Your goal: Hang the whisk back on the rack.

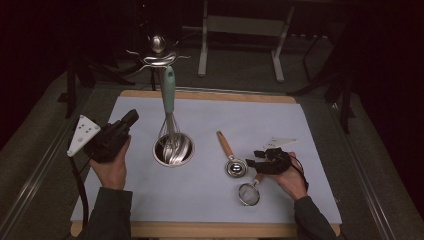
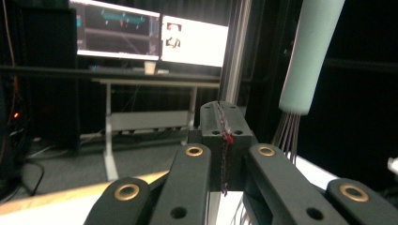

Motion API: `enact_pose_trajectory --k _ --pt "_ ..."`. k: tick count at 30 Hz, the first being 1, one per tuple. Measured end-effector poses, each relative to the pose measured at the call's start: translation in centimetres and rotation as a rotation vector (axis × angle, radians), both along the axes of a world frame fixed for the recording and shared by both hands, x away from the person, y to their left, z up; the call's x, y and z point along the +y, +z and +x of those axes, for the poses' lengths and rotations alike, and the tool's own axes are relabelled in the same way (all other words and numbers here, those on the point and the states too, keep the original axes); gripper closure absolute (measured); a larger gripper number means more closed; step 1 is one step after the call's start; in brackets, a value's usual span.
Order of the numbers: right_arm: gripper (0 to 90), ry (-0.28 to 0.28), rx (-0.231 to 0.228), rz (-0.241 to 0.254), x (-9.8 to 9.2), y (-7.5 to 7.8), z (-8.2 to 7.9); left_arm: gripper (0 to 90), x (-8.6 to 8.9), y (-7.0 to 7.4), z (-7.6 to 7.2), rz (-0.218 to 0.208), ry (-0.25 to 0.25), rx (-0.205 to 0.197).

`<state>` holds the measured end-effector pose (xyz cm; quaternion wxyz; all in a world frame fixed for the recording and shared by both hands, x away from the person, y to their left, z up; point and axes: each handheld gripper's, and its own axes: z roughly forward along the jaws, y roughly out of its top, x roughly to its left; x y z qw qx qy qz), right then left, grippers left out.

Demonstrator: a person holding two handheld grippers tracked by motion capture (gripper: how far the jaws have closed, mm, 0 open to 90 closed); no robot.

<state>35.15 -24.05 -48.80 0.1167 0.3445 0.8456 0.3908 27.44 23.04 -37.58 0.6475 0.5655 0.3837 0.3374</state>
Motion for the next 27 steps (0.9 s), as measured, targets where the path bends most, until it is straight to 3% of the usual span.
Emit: enact_pose_trajectory --k 3,11,16,20,27 --pt "50.9 -0.024 0.004 0.018 -1.0 -0.8 -0.1 90.0 -0.1 1.3 0.4 -0.035 0.002 -0.038" --pt "51.0 -0.057 -0.017 0.025 -1.9 -0.5 -0.6 90.0 -0.9 3.5 1.1 -0.084 -0.018 -0.111" --pt "50.3 -0.076 -0.024 0.049 -2.8 -0.2 -0.9 90.0 -1.9 4.9 1.2 -0.069 -0.054 -0.167" --pt "50.2 -0.085 -0.019 0.064 -3.3 -0.2 -0.9 90.0 -2.4 5.7 1.4 -0.094 -0.075 -0.206" --pt "50.1 -0.088 -0.014 0.066 -3.5 -0.4 -0.9 90.0 -3.5 6.9 2.0 -0.072 -0.087 -0.227"
